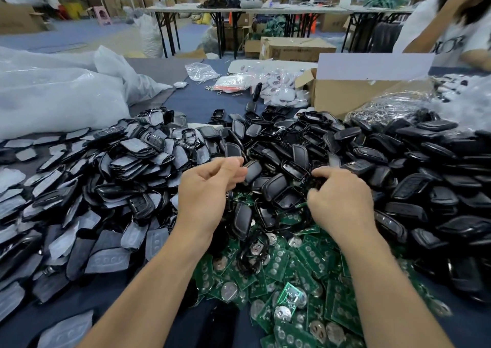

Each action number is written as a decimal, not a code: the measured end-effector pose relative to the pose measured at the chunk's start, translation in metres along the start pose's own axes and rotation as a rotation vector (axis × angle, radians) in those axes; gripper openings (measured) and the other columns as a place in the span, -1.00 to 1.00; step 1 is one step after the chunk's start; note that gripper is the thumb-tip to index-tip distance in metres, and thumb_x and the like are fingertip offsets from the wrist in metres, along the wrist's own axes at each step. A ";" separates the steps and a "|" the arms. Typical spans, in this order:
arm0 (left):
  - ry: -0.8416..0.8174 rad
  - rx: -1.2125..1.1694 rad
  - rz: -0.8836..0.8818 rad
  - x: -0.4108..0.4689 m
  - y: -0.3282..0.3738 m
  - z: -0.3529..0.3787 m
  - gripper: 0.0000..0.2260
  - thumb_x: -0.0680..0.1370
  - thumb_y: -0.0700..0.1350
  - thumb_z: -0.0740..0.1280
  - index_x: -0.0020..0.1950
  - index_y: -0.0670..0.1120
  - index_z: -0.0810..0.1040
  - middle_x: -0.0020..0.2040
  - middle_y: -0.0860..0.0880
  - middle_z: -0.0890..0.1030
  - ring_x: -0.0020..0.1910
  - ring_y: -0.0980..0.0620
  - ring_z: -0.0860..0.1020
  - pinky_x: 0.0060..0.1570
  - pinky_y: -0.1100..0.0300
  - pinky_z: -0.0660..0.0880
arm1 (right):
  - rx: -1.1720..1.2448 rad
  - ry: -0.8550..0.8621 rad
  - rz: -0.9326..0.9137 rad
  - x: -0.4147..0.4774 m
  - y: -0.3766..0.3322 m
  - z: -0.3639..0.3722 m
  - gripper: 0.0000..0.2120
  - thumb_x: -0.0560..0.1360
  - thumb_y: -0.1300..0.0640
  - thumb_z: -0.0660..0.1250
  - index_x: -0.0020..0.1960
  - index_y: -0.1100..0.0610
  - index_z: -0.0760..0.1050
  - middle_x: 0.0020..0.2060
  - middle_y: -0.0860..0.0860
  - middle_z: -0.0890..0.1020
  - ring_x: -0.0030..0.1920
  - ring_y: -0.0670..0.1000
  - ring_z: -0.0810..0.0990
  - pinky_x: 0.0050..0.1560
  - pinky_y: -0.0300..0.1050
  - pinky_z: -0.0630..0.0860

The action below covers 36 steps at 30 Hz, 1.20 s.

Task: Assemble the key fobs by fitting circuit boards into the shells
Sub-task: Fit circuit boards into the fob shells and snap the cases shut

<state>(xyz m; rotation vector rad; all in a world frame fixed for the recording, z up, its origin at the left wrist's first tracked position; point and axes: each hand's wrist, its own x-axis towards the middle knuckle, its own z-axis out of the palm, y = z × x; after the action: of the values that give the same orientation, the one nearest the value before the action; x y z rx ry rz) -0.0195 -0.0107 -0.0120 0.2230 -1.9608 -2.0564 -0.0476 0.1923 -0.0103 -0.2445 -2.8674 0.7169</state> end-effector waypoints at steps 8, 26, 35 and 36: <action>-0.023 0.144 0.123 -0.001 -0.002 0.002 -0.81 0.58 -0.08 0.47 -0.11 0.22 0.77 -0.13 0.11 0.77 -0.07 0.14 0.74 0.07 0.16 0.63 | 0.473 0.283 -0.028 -0.006 -0.004 -0.004 -0.66 0.51 0.31 0.45 0.18 -0.04 0.71 -0.17 -0.23 0.69 -0.22 -0.19 0.70 0.01 -0.22 0.68; 0.005 0.299 0.117 -0.002 -0.011 0.009 -0.87 0.44 -0.08 0.57 -0.03 0.07 0.79 -0.20 0.13 0.76 -0.30 0.19 0.69 -0.21 0.21 0.59 | -0.155 -0.256 -0.087 0.001 0.001 -0.023 -0.78 0.53 0.05 0.41 -0.28 -0.16 0.57 -0.22 -0.11 0.69 -0.11 0.04 0.66 0.08 0.00 0.63; -0.013 0.172 0.035 -0.006 -0.005 0.011 -0.86 0.56 -0.15 0.50 0.11 -0.02 0.73 -0.24 0.03 0.75 -0.61 0.02 0.54 -0.61 0.30 0.41 | -0.010 -0.431 -0.153 0.002 0.011 -0.032 -0.85 0.58 0.16 0.44 -0.11 -0.07 0.64 -0.24 -0.09 0.66 -0.23 -0.09 0.58 -0.25 -0.21 0.44; -0.016 0.166 0.036 -0.004 -0.006 0.011 -0.85 0.57 -0.15 0.50 0.12 -0.03 0.73 -0.24 0.02 0.75 -0.62 0.03 0.53 -0.60 0.30 0.40 | 0.001 -0.461 -0.164 0.002 0.012 -0.032 -0.84 0.58 0.16 0.44 -0.11 -0.08 0.63 -0.26 -0.09 0.63 -0.30 -0.11 0.54 -0.29 -0.20 0.40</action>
<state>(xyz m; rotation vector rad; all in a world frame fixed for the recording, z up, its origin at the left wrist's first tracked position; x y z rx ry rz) -0.0193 0.0013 -0.0172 0.2044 -2.1305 -1.8805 -0.0419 0.2175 0.0124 0.1824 -3.2621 0.8344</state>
